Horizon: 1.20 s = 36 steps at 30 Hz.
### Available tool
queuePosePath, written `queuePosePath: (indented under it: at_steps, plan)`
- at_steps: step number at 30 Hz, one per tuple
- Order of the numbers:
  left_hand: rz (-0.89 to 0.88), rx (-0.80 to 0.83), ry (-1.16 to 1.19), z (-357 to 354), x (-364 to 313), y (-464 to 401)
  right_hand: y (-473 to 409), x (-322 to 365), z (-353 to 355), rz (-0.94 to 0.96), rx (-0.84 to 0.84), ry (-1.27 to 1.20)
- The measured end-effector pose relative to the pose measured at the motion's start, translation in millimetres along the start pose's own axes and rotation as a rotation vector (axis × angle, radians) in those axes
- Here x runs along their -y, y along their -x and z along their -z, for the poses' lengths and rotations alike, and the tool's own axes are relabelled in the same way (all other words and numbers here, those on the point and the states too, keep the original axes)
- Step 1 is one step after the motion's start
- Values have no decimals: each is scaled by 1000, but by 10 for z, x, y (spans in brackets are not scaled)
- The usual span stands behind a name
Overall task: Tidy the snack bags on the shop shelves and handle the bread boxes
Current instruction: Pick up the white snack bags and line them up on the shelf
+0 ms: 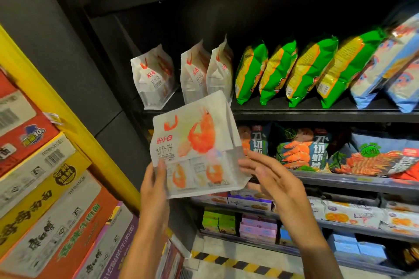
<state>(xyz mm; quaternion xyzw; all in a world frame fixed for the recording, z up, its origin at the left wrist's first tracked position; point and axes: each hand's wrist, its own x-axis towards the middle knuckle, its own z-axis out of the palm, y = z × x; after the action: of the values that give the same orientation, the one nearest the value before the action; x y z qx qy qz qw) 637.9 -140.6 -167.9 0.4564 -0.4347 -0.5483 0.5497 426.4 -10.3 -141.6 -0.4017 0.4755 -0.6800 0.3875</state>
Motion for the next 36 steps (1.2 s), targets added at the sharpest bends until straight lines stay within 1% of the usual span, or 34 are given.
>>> queuePosePath:
  at_steps: [1, 2, 3, 4, 5, 6, 8, 10, 11, 13, 15, 17, 20, 22, 27, 30, 36]
  plan:
    - [36, -2, 50, 33, 2, -16, 19, 75, 0, 72, -40, -22]
    - [61, -1, 86, 58, 7, -24, 29, 117, -9, 144, -130, -30]
    - [80, 9, 106, 63, 11, -10, 27, 122, -15, 194, -215, -24]
    - [93, 31, 115, 64, 32, 4, 11, 105, -28, 211, -250, -24]
    - [112, 61, 124, 60, 62, 27, 0, 78, -55, 193, -236, -25]
    - [135, 91, 133, 54, 91, 54, 1, 41, -93, 143, -184, -37]
    - [167, 128, 141, 23, 135, 103, 25, -31, -170, 11, -30, -72]
    - [162, 137, 106, -10, 177, 147, 38, -81, -233, -116, 93, -111]
    - [163, 130, 83, -15, 206, 170, 43, -86, -262, -163, 112, -127]
    - [175, 110, 40, 5, 258, 197, 51, -99, -303, -202, 95, -175]
    - [174, 119, -7, 17, 279, 198, 59, -98, -347, -228, 95, -310]
    - [196, 156, -36, 11, 269, 194, 60, -39, -382, -266, 99, -416]
    - [239, 224, -65, 7, 257, 196, 56, -4, -379, -296, 90, -498]
    - [239, 247, -76, 6, 273, 205, 66, 38, -392, -299, 97, -510]
    - [250, 230, -74, 43, 333, 236, 116, 1, -393, -302, 113, -511]
    - [225, 225, -73, 49, 341, 223, 125, 7, -381, -310, 125, -521]
    - [146, 205, -72, 17, 288, 231, 124, -50, -337, -295, 74, -502]
